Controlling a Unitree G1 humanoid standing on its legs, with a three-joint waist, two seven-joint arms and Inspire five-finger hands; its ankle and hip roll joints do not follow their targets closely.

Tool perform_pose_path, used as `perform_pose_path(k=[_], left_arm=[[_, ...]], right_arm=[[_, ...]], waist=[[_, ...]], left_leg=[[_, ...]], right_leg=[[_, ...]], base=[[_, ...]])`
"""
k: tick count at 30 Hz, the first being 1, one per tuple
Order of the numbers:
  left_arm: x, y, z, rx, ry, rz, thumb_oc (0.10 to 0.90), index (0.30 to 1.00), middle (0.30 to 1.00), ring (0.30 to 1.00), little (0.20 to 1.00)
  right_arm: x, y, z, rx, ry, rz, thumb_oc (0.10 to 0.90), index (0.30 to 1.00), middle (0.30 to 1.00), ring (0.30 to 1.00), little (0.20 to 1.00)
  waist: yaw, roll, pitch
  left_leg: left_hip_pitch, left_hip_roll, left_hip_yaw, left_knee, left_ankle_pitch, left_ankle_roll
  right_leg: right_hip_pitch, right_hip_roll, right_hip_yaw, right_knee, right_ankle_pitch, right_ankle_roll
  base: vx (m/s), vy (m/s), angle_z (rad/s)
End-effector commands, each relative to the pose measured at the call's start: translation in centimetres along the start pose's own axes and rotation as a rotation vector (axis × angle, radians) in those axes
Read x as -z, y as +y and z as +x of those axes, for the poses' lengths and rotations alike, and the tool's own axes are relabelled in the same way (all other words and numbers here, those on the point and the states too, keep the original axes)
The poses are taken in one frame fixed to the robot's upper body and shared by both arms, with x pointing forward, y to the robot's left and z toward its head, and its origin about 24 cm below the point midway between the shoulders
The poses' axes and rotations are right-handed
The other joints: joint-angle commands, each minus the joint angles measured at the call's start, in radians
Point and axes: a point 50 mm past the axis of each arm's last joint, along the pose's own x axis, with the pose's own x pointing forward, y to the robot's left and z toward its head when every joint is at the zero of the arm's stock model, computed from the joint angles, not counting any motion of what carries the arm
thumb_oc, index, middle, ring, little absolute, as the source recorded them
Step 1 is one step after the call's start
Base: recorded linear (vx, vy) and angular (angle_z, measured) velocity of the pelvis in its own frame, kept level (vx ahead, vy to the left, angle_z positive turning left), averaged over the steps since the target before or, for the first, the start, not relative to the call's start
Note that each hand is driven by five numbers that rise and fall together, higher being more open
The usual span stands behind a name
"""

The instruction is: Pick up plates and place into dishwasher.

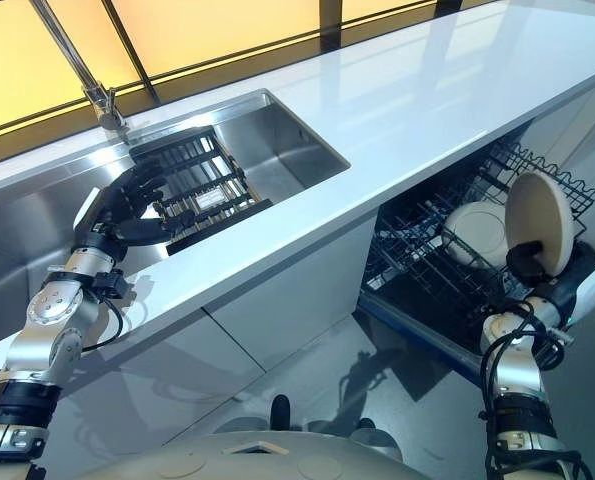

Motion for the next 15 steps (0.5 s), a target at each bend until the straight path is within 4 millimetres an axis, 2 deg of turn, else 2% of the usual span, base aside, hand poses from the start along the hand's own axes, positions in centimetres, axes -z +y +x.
perform_pose_path(k=[1, 5, 12, 15], left_arm=[[-4.7, 2.1, 0.5, -0.099, -0.252, 0.036, 0.800, 0.900, 0.900, 0.900, 0.900], [-4.8, 2.0, 0.7, -0.094, -0.249, 0.035, 0.800, 0.900, 0.900, 0.900, 0.900], [-4.6, 0.9, 1.1, -0.041, -0.229, 0.031, 0.800, 0.900, 0.900, 0.900, 0.900], [-4.6, 0.4, 1.5, -0.008, -0.223, 0.029, 0.800, 0.900, 0.900, 0.900, 0.900]], right_arm=[[-3.8, 0.3, 1.6, -0.041, -0.190, 0.012, 0.100, 0.300, 0.300, 0.300, 0.200], [-3.0, 0.7, 1.7, -0.090, -0.191, -0.075, 0.100, 0.300, 0.300, 0.300, 0.200], [-4.2, 1.5, 3.1, -0.141, -0.241, -0.233, 0.100, 0.300, 0.300, 0.300, 0.200], [-4.1, 1.7, 3.9, -0.156, -0.213, -0.318, 0.100, 0.300, 0.300, 0.300, 0.200]], waist=[[-0.006, -0.008, -0.063], [0.004, -0.010, -0.054], [0.040, -0.011, -0.037], [0.058, -0.010, -0.031]], left_leg=[[0.067, -0.045, 0.059, 0.012, -0.177, 0.017], [0.067, -0.044, 0.053, 0.012, -0.175, 0.015], [0.056, -0.047, 0.028, 0.012, -0.167, 0.011], [0.049, -0.047, 0.015, 0.015, -0.163, 0.009]], right_leg=[[-0.058, 0.042, -0.005, 0.056, -0.048, 0.010], [-0.057, 0.038, -0.016, 0.060, -0.048, 0.012], [-0.055, 0.032, -0.045, 0.065, -0.051, 0.013], [-0.056, 0.027, -0.061, 0.072, -0.057, 0.012]], base=[[0.05, -0.008, 0.00], [0.06, -0.020, 0.00], [0.06, -0.030, 0.09], [0.04, -0.030, 0.18]])
